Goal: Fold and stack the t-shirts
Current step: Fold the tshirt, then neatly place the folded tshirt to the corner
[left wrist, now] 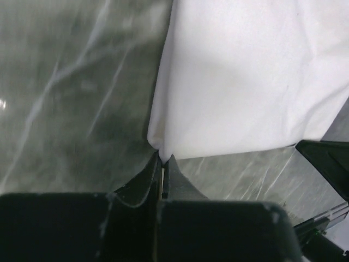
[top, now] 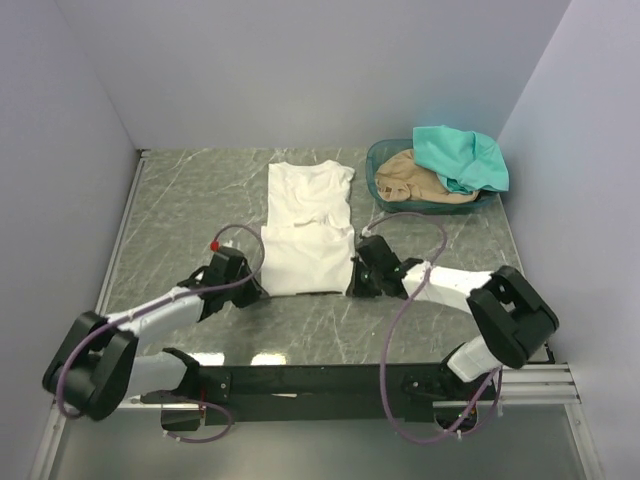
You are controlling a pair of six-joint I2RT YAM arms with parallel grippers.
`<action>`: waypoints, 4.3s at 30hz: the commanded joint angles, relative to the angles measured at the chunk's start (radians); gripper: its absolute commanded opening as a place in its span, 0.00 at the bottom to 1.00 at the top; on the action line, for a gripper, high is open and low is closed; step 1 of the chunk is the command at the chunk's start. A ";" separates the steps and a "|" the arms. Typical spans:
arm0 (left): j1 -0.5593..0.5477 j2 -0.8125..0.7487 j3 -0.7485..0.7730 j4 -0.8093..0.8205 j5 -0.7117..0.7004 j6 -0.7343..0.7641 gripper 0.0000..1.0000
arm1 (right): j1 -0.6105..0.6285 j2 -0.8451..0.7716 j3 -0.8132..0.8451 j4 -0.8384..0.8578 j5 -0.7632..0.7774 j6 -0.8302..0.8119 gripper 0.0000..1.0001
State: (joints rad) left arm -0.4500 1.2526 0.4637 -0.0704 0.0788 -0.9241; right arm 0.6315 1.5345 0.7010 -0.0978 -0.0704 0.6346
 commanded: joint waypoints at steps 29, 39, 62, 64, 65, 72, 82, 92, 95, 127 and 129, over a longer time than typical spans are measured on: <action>-0.225 -0.400 0.272 -0.224 -0.359 -0.053 0.01 | -0.012 -0.484 0.192 -0.448 -0.089 -0.059 0.00; -0.014 -0.130 0.492 -0.117 -0.238 0.057 0.01 | -0.182 -0.291 0.400 -0.399 -0.201 -0.142 0.00; 0.129 0.430 0.926 -0.086 -0.057 0.169 0.01 | -0.361 0.062 0.647 -0.358 -0.279 -0.159 0.00; 0.131 0.494 0.967 -0.113 -0.044 0.183 0.01 | -0.366 0.099 0.658 -0.350 -0.276 -0.161 0.00; 0.131 0.519 1.012 -0.127 -0.036 0.186 0.01 | -0.369 0.111 0.667 -0.350 -0.273 -0.161 0.00; 0.135 0.683 1.139 -0.167 -0.027 0.200 0.01 | -0.386 0.237 0.738 -0.356 -0.178 -0.153 0.00; 0.148 0.935 1.379 -0.279 0.044 0.217 0.24 | -0.398 0.414 0.851 -0.358 -0.112 -0.165 0.41; 0.148 0.820 1.258 -0.252 0.058 0.246 0.99 | -0.372 0.276 0.758 -0.257 -0.267 -0.200 0.78; 0.148 0.762 1.161 -0.261 0.050 0.249 0.99 | -0.354 0.204 0.678 -0.231 -0.278 -0.199 0.79; 0.037 0.855 1.061 -0.416 -0.138 0.343 0.25 | -0.285 -0.353 0.134 -0.207 -0.124 -0.222 0.84; 0.040 0.846 1.057 -0.440 -0.204 0.343 0.12 | -0.296 -0.404 0.121 -0.217 -0.109 -0.240 0.84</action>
State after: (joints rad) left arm -0.4126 2.0884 1.5093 -0.4313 -0.0132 -0.6056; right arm 0.3546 1.2007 0.8391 -0.3035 -0.2344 0.4370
